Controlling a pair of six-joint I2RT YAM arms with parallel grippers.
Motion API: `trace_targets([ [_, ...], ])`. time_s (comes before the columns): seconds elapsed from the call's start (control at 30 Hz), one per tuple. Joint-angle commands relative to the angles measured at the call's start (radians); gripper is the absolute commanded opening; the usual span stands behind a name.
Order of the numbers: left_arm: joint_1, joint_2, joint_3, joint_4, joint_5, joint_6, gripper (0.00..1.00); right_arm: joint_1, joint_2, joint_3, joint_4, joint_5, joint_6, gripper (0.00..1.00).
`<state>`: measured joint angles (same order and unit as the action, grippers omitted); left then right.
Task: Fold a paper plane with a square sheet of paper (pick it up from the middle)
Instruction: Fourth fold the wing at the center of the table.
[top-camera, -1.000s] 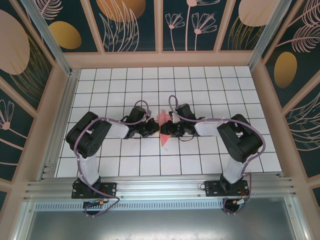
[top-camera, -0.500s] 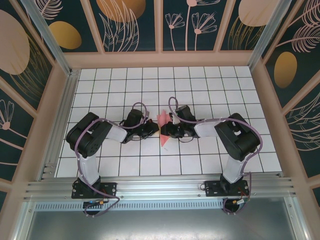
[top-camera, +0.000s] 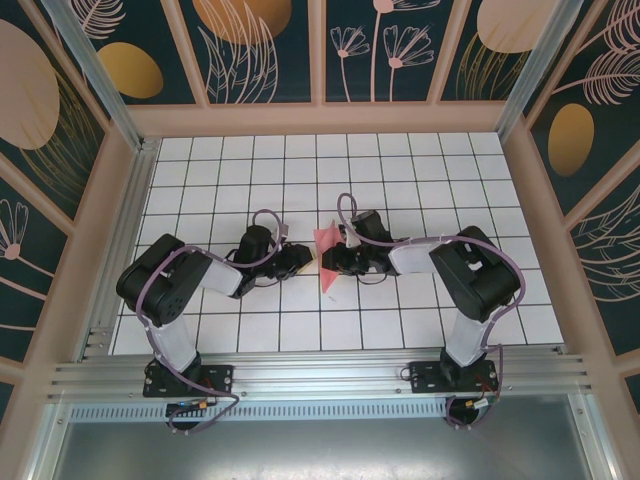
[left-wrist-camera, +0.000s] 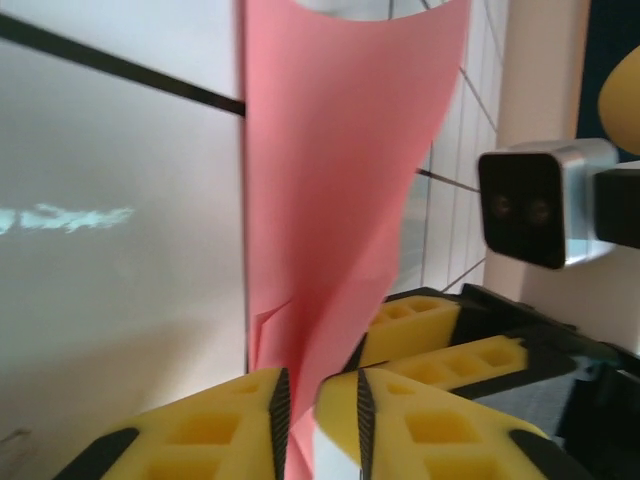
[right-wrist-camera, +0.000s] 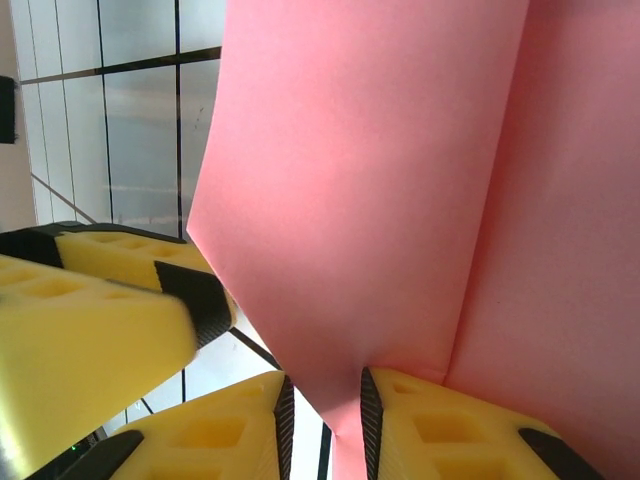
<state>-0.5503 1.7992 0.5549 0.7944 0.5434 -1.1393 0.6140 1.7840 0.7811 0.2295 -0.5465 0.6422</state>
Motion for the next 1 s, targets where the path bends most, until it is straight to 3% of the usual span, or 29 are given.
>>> trace_targets([
  [0.0, 0.005, 0.000, 0.000, 0.100, 0.023, -0.006, 0.31, -0.009, 0.006, -0.017, 0.011, 0.010, -0.005, 0.26],
  [0.23, 0.005, 0.055, 0.066, 0.065, 0.006, 0.005, 0.30, -0.010, 0.006, -0.013, 0.004, 0.007, -0.012, 0.21],
  [0.97, 0.006, 0.122, 0.144, -0.072, 0.012, 0.088, 0.23, -0.010, -0.004, 0.001, -0.001, 0.000, -0.010, 0.21],
])
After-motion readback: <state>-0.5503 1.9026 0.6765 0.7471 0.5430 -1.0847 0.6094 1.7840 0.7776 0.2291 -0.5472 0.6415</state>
